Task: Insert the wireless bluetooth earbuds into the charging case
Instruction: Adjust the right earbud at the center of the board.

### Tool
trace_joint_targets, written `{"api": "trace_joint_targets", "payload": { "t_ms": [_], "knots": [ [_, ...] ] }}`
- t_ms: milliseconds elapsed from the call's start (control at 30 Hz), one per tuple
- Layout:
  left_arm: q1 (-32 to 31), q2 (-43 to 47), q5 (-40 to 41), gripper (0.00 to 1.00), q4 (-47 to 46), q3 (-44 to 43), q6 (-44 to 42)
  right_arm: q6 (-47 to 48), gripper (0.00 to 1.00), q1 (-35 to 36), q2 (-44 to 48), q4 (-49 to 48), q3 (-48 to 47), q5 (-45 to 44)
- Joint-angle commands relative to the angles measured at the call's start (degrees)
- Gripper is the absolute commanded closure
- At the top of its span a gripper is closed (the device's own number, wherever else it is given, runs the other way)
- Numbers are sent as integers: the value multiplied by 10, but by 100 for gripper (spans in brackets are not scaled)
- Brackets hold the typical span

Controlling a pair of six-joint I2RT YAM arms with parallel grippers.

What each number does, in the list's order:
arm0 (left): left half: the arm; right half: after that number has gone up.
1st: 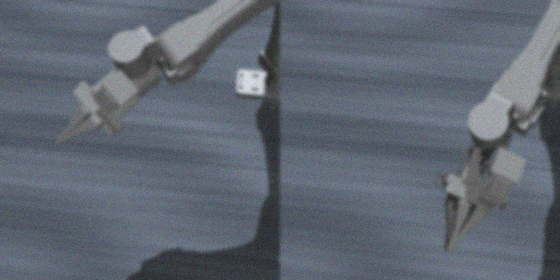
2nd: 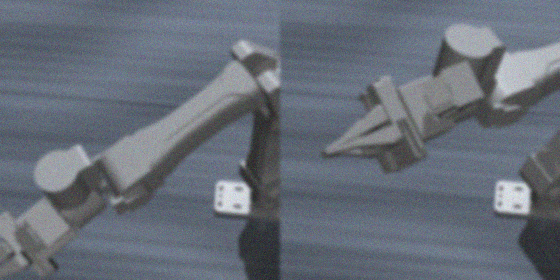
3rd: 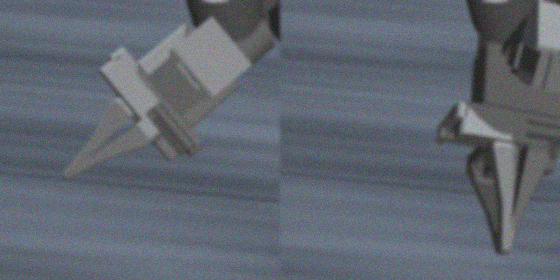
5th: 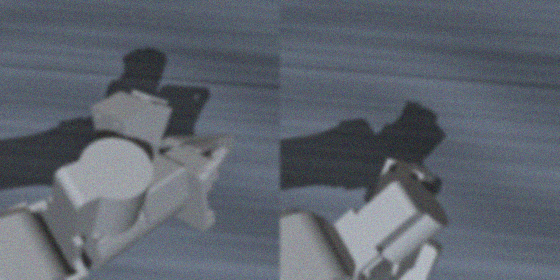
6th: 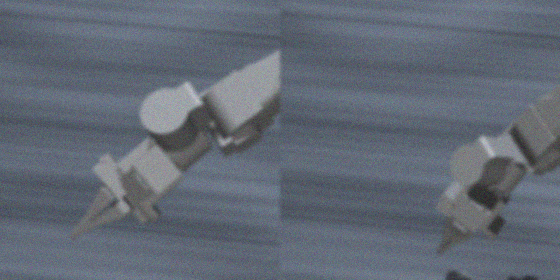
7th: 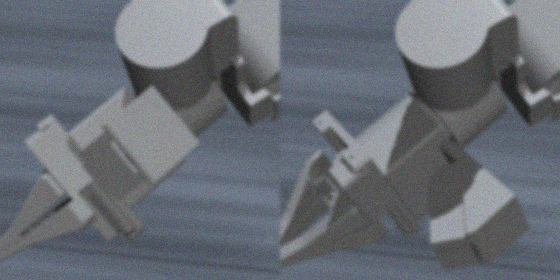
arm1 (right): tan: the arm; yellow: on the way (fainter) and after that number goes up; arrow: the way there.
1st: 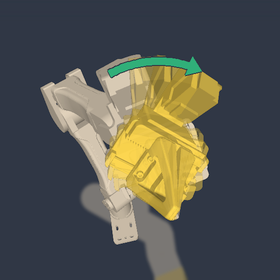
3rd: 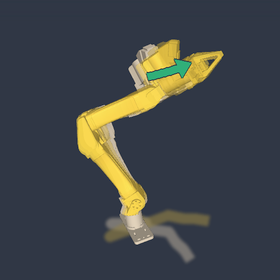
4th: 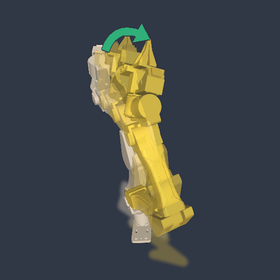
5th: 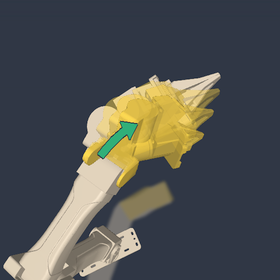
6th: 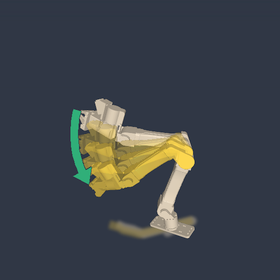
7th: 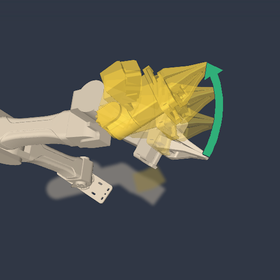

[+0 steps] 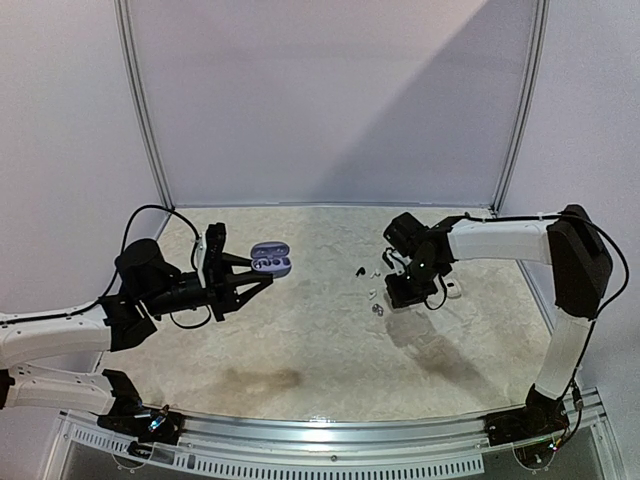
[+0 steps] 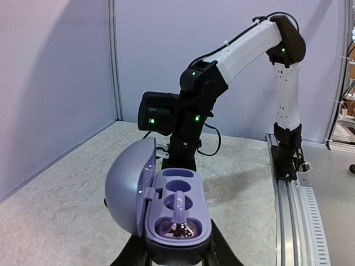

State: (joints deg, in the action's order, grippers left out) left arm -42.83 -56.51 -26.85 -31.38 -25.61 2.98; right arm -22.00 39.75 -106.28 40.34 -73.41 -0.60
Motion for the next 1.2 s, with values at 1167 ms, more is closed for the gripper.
{"api": "trace_joint_targets", "payload": {
  "t_ms": [1167],
  "knots": [
    [3, 30, 0, 100, 8, 15, -21, -18, 99, 94, -106, -101, -56, 67]
  ]
}}
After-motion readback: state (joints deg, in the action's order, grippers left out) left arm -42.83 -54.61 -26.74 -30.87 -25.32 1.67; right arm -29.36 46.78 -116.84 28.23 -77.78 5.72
